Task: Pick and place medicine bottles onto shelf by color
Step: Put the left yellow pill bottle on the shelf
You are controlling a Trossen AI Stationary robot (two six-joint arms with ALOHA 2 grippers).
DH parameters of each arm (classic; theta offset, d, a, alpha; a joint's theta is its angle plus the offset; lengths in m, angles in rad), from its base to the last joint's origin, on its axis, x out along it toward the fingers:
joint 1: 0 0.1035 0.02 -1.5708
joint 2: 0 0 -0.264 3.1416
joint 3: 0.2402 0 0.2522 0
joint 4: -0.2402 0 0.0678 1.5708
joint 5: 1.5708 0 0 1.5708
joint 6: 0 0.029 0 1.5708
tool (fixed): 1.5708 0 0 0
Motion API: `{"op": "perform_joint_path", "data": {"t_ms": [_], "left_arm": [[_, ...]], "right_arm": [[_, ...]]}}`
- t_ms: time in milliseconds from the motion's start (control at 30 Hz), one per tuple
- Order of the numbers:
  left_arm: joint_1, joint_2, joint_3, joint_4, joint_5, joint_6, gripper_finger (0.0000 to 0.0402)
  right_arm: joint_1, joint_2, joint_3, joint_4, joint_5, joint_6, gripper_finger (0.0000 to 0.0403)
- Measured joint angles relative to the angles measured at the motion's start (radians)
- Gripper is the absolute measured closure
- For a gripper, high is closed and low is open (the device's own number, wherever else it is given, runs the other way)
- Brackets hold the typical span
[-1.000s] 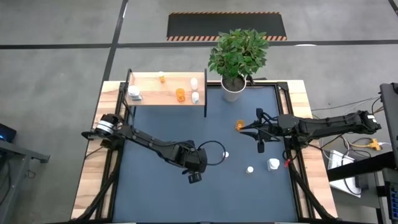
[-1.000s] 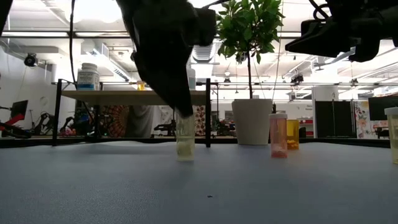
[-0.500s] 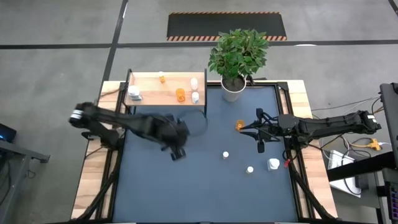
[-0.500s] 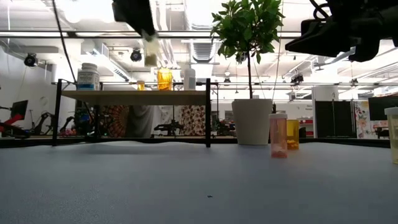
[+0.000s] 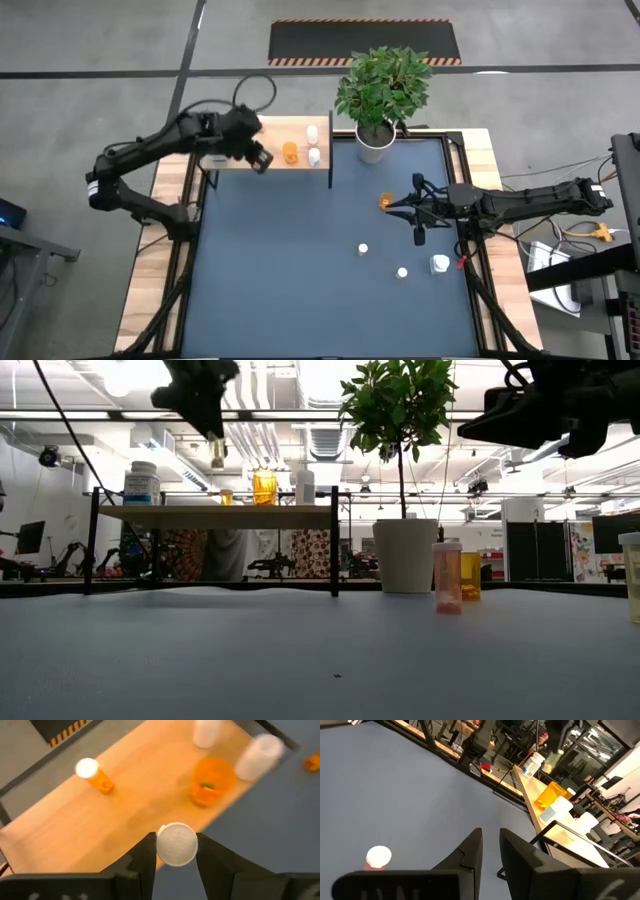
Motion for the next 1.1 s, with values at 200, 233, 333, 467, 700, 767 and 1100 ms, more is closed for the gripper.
{"op": "perform_joint_path", "data": {"t_ms": [200,233,333,467,700,767,1100], "left_arm": [[0.150,0.076,0.000,0.047,0.104,0.099,0.0295],[0.170,0.089,-0.001,0.046,0.106,0.113,0.0295],[0.206,0.123,-0.001,0.045,0.108,0.138,0.0295],[0.233,0.159,-0.001,0.045,0.113,0.140,0.0295],[0.251,0.173,-0.001,0.045,0.110,0.136,0.0295],[0.253,0.173,-0.001,0.045,0.109,0.134,0.0295],[0.257,0.173,-0.014,0.049,0.107,0.082,0.0295]], "right_arm": [[0.000,0.000,0.000,0.000,0.000,-0.003,0.0346],[0.000,0.000,0.000,0.000,0.000,-0.001,0.0346],[0.000,0.000,0.000,-0.002,0.000,0.002,0.0346],[0.000,0.000,0.000,-0.007,0.000,0.006,0.0346],[0.000,0.000,0.000,-0.010,0.000,0.017,0.0346],[0.000,0.000,0.000,-0.011,0.000,0.023,0.0346],[0.000,0.000,0.000,-0.011,0.000,0.024,0.0346]]}}
